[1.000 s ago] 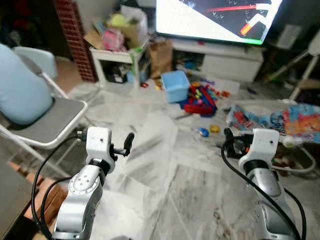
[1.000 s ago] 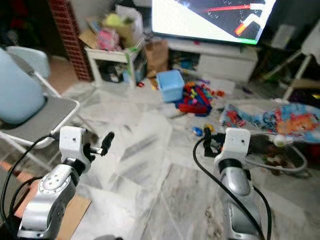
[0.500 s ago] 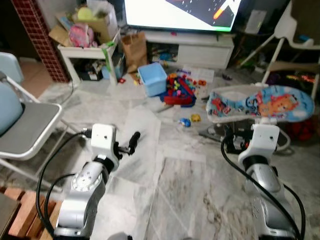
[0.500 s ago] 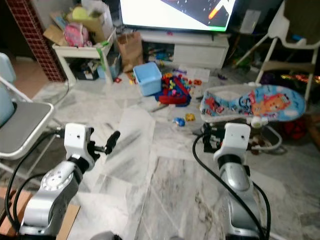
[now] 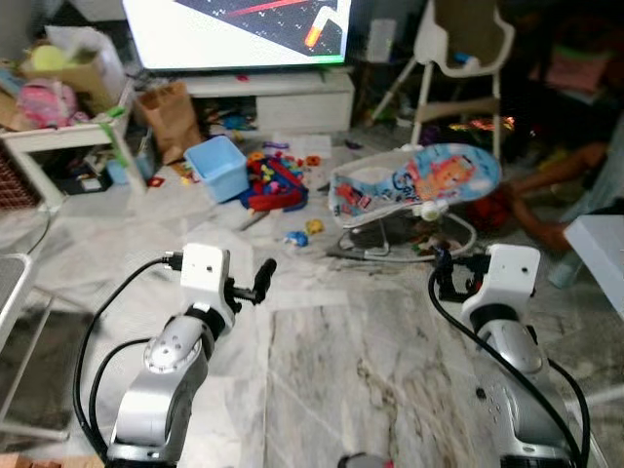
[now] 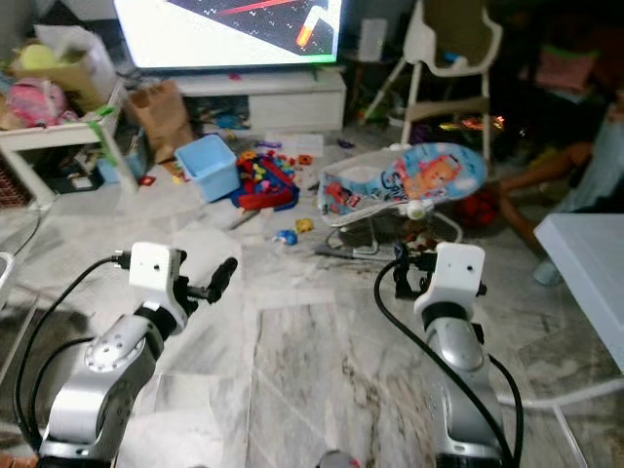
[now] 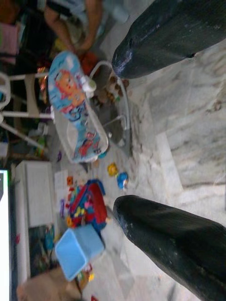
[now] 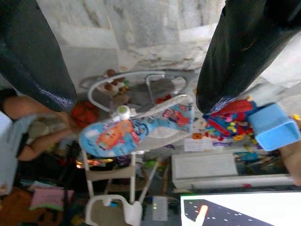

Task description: Restocking fridge

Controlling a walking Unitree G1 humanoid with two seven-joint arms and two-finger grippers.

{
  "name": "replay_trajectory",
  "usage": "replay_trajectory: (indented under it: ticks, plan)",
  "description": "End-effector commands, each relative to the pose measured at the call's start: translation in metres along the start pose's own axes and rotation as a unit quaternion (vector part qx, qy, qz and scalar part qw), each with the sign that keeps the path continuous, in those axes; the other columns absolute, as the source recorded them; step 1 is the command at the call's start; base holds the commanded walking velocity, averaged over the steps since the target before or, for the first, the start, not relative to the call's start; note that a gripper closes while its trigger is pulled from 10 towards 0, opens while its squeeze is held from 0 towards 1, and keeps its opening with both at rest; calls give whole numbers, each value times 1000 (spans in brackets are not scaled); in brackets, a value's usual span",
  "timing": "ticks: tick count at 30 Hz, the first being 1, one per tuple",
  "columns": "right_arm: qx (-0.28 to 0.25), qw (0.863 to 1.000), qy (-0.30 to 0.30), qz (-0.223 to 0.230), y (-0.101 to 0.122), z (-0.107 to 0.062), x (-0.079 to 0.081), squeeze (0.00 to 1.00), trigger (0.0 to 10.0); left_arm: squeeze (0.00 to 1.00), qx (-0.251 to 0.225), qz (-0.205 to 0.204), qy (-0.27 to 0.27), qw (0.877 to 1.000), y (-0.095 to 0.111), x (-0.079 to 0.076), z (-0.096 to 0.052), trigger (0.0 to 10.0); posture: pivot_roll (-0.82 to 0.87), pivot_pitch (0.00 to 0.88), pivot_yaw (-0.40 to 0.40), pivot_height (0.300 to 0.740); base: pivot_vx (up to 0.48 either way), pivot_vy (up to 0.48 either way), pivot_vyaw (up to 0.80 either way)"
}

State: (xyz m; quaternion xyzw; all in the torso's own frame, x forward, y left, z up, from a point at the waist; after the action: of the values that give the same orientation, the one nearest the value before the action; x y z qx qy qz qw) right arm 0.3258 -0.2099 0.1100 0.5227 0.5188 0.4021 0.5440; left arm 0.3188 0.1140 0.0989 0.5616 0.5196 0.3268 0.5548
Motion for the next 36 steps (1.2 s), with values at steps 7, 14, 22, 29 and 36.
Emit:
replay_trajectory:
  ticks: [7,14,22,29,36]
  plan:
    - [-3,1000,-10,22,2,2,2,0,10000,0,5,-11,8,1000,-1,7,3,10000,-93,38,53,740,0,204,-775]
    - [-14,999,-9,38,11,6,6,0,10000,0,-3,-12,2,1000,6,2,9,10000,-94,55,56,740,0,363,-771]
    - [-7,998,-28,54,8,3,-4,0,10000,0,-5,-5,0,1000,6,1,9,10000,-98,54,54,740,0,364,-769]
    - [-2,998,-36,60,7,-1,-8,0,10000,0,-10,-1,-4,1000,9,0,12,10000,-106,55,57,740,0,343,-769]
    - [-5,998,-37,59,11,3,-9,0,10000,0,-19,-1,-11,1000,12,-5,15,10000,-148,53,52,740,0,43,-770]
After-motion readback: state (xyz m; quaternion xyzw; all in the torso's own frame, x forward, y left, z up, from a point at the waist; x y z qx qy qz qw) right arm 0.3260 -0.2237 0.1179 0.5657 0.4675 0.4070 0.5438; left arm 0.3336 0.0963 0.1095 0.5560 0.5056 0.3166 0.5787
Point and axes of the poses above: a point about 5 cm out from each wrist's last joint towards the gripper, its own z axis pointing out of the wrist towards the gripper, its own y axis along the axis of the wrist's last joint, x = y × z, the point moved 6 cm from there along z, pointing out of the wrist towards the gripper, and after that the axes turned 7 degrees about -z, right-handed, at the moved point
